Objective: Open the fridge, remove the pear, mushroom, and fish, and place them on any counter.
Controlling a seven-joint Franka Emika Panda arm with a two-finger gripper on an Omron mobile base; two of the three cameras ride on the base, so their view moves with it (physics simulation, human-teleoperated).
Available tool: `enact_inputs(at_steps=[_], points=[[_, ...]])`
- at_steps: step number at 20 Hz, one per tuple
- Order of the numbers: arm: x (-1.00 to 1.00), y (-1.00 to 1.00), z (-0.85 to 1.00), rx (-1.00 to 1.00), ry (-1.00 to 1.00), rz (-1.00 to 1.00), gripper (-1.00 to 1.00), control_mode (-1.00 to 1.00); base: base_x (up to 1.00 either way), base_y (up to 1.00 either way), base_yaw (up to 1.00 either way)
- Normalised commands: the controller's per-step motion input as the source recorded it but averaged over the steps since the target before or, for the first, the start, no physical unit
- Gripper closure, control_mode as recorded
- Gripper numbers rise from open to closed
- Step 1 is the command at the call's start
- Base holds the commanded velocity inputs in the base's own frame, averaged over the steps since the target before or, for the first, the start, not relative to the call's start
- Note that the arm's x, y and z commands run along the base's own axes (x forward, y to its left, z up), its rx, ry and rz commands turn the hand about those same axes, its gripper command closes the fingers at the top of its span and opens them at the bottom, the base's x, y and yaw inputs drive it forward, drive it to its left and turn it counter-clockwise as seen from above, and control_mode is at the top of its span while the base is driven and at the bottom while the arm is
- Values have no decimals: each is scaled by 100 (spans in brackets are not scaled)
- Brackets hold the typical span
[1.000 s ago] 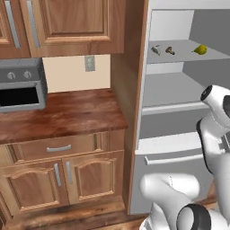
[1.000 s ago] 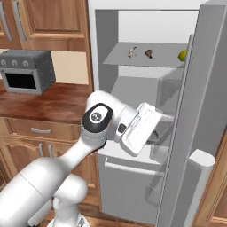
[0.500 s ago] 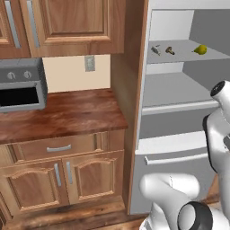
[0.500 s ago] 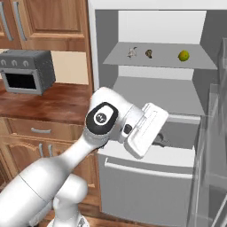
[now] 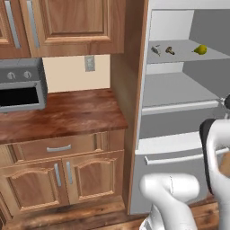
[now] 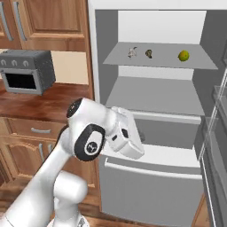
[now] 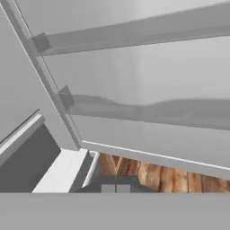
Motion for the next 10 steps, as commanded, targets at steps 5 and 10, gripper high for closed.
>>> enact_inputs(at_steps=[5, 10], points=[[12, 46, 12, 10, 14, 85, 100, -100, 0, 0, 0], [33, 79, 70, -8, 2, 40, 100, -100, 0, 0, 0]])
